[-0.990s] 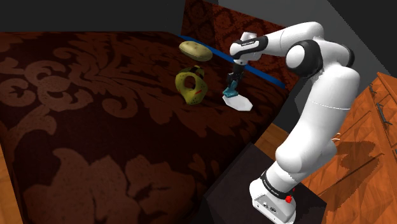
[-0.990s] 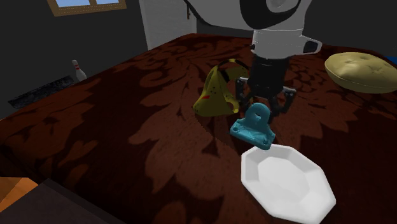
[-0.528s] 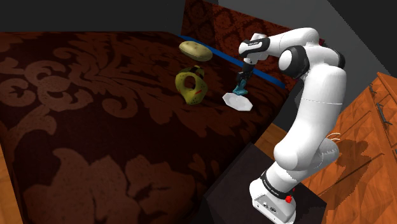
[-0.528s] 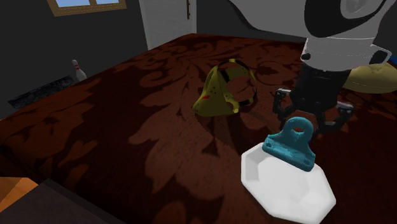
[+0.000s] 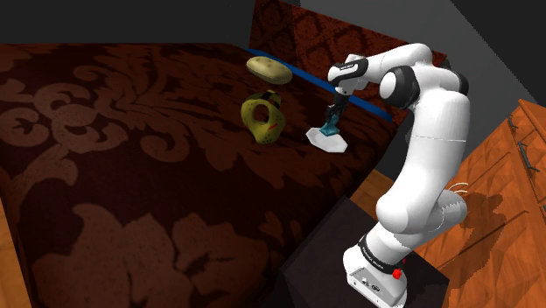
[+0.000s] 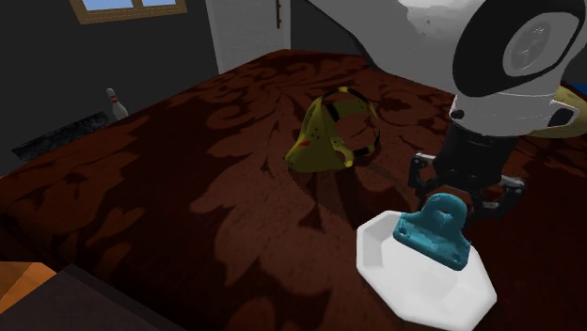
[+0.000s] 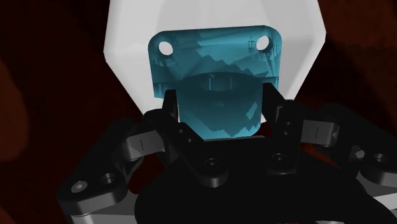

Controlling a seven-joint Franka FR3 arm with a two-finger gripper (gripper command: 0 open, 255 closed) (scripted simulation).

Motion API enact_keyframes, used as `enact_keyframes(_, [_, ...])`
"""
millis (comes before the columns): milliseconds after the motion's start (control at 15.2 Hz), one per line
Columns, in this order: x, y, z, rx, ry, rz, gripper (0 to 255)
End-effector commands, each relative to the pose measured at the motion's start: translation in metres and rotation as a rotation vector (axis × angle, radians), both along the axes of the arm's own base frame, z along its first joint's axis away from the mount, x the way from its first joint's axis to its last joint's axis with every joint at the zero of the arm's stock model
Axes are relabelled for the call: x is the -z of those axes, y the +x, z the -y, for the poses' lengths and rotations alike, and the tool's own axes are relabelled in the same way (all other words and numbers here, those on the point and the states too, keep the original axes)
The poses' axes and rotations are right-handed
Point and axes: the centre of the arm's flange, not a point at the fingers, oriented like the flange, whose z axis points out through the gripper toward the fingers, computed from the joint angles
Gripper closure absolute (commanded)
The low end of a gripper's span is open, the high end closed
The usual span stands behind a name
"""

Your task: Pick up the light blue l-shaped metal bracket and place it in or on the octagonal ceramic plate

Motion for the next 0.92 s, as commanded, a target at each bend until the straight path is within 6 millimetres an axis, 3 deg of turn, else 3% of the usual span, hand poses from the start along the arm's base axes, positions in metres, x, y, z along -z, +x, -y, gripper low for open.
enact_keyframes(0, [0.011,0.002,-0.001,0.0,0.0,0.001,255])
enact_keyframes(462, [0.048,0.001,-0.001,0.0,0.0,0.001,255])
enact_keyframes(858, [0.05,0.002,-0.001,0.0,0.0,0.001,255])
